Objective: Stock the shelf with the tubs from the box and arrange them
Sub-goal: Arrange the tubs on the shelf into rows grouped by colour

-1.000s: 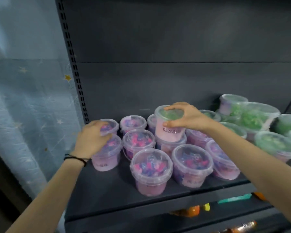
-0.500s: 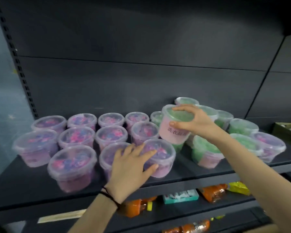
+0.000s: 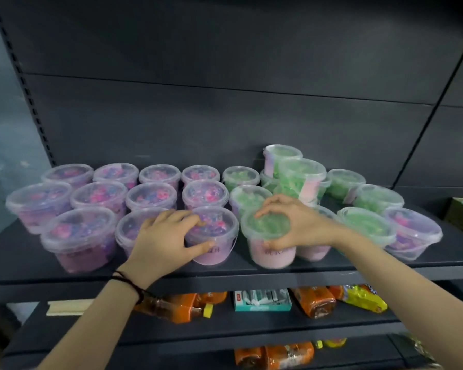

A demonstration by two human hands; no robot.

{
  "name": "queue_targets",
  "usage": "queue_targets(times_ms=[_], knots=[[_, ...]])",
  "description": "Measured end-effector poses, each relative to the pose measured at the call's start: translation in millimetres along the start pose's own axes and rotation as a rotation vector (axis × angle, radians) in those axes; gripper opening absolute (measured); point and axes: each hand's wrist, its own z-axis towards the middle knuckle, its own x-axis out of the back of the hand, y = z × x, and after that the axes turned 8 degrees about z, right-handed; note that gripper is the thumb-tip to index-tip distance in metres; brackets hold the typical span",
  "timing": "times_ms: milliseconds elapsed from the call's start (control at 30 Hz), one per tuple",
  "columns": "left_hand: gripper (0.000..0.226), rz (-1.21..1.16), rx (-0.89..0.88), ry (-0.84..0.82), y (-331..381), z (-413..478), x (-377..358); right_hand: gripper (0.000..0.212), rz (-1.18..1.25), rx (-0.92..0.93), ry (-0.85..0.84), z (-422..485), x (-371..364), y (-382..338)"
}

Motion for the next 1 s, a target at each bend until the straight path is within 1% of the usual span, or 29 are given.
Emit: queue_targets(times_ms=[67, 167, 233, 300, 367, 400, 467, 533, 567, 600, 667, 733, 800, 833, 867, 900, 933, 967, 1000], knots=[[0.068, -0.003, -0.001, 0.017, 1.0, -0.7, -2.0, 0.06, -0.069, 0.014, 0.013, 0.0, -12.9, 5.1], [0.064, 0.002, 0.002, 0.041, 1.2, -0.6, -3.7, 0.062, -0.089, 0.02, 0.091, 4.8, -28.8, 14.5], [0.061, 0.014, 0.006, 0.055, 2.1, -0.3, -4.8, 0.067, -0.17, 0.059, 0.129, 8.8, -34.0, 22.3], [0.061, 0.053, 0.017, 0.068, 6.6, 1.2, -6.1, 0.076, -0.28, 0.084, 0.114, 10.5, -33.1, 28.2], [0.059, 0.096, 0.032, 0.086, 16.8, 6.1, -7.2, 0.087, -0.358, 0.065, 0.058, 9.8, -29.3, 31.0], [0.058, 0.109, 0.033, 0.1, 23.1, 10.1, -7.8, 0.091, -0.391, 0.066, 0.041, 8.3, -27.9, 30.6], [0.058, 0.098, 0.01, 0.105, 38.0, 19.0, -9.2, 0.091, -0.424, 0.108, 0.051, 4.7, -26.9, 29.1], [0.06, 0.04, -0.045, 0.104, 54.2, 26.8, -11.5, 0.086, -0.374, 0.147, 0.076, -1.1, -27.5, 30.0], [0.06, 0.013, -0.073, 0.109, 62.2, 29.9, -12.5, 0.081, -0.308, 0.168, 0.108, -4.9, -27.1, 32.5], [0.06, -0.002, -0.099, 0.107, 69.8, 32.4, -13.0, 0.075, -0.223, 0.19, 0.167, -9.3, -25.1, 35.8], [0.063, -0.007, -0.136, 0.061, 81.2, 35.8, -14.0, 0.065, -0.062, 0.19, 0.367, -20.2, -13.9, 47.0], [0.067, -0.022, -0.155, 0.01, 85.7, 37.2, -16.9, 0.055, 0.056, 0.098, 0.568, -35.9, 5.3, 63.6], [0.07, -0.048, -0.153, 0.006, 86.9, 37.7, -17.0, 0.038, 0.073, 0.013, 0.769, -56.2, 25.2, 86.1], [0.071, -0.053, -0.149, 0.012, 87.2, 38.1, -16.8, 0.033, 0.055, -0.042, 0.875, -67.5, 33.5, 100.3], [0.074, -0.051, -0.145, 0.016, 88.0, 38.7, -16.4, 0.033, 0.027, -0.123, 0.968, -79.3, 40.9, 115.6], [0.077, -0.043, -0.144, 0.018, 89.3, 39.2, -15.7, 0.037, -0.019, -0.225, 1.036, -90.6, 48.0, 130.3], [0.079, -0.032, -0.145, 0.019, 90.6, 39.9, -15.4, 0.043, -0.076, -0.35, 1.064, -101.3, 54.1, 145.0], [0.081, -0.019, -0.147, 0.02, 92.0, 40.6, -15.3, 0.047, -0.131, -0.487, 1.045, -111.0, 58.8, 158.5], [0.082, -0.01, -0.147, 0.027, 93.2, 41.1, -15.6, 0.047, -0.159, -0.619, 0.985, -119.6, 62.1, 170.8]])
